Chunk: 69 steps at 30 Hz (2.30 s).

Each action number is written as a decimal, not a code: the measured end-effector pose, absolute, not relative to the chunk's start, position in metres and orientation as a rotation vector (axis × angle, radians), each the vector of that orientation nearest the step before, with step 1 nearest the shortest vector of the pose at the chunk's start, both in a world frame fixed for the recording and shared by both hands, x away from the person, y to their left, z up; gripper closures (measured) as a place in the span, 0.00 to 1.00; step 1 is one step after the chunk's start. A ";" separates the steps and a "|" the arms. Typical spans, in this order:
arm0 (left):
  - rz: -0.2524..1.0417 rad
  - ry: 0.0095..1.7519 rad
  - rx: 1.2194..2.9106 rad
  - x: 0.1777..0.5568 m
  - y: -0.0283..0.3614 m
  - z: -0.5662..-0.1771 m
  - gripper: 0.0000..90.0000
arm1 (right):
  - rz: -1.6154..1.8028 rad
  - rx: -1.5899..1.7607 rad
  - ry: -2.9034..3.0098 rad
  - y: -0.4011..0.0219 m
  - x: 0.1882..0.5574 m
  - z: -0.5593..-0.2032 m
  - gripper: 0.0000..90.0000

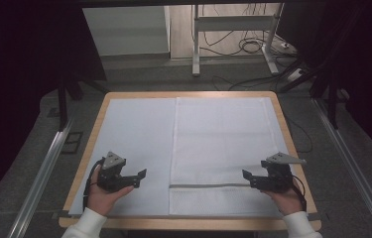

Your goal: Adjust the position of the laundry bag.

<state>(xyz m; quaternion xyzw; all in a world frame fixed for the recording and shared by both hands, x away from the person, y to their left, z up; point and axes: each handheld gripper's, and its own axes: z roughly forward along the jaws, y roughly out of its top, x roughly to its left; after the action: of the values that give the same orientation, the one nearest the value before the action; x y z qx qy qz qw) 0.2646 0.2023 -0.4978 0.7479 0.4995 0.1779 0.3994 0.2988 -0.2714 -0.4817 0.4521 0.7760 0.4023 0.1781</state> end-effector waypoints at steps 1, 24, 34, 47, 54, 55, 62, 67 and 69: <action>0.427 1.272 1.895 0.267 0.201 -0.499 0.16 | 1.143 1.274 2.193 -0.271 0.300 -0.482 0.19; 0.361 1.320 1.877 0.272 0.210 -0.493 0.20 | 1.132 1.341 2.149 -0.272 0.293 -0.480 0.21; 0.358 1.328 1.878 0.264 0.202 -0.487 0.22 | 1.108 1.274 2.193 -0.266 0.295 -0.484 0.22; 0.384 1.296 1.923 0.267 0.167 -0.476 0.23 | 1.127 1.218 2.196 -0.269 0.289 -0.479 0.22; 0.347 1.291 1.956 0.273 0.153 -0.481 0.24 | 1.124 1.229 2.177 -0.272 0.288 -0.480 0.22; 0.344 1.292 1.959 0.274 0.152 -0.481 0.24 | 1.124 1.225 2.177 -0.271 0.288 -0.480 0.22; 0.310 1.298 1.976 0.279 0.139 -0.485 0.25 | 1.117 1.207 2.191 -0.267 0.288 -0.481 0.22; 0.268 1.310 2.007 0.281 0.127 -0.494 0.28 | 1.105 1.203 2.187 -0.267 0.288 -0.481 0.22; 0.264 1.315 2.008 0.281 0.126 -0.495 0.30 | 1.103 1.202 2.187 -0.267 0.288 -0.481 0.22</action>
<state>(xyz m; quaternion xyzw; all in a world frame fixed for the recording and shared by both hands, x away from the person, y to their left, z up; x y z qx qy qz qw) 0.2810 0.1256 -0.4947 0.7772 0.5089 0.1023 0.3556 0.2882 -0.2672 -0.4814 0.4310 0.7846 0.3958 0.2049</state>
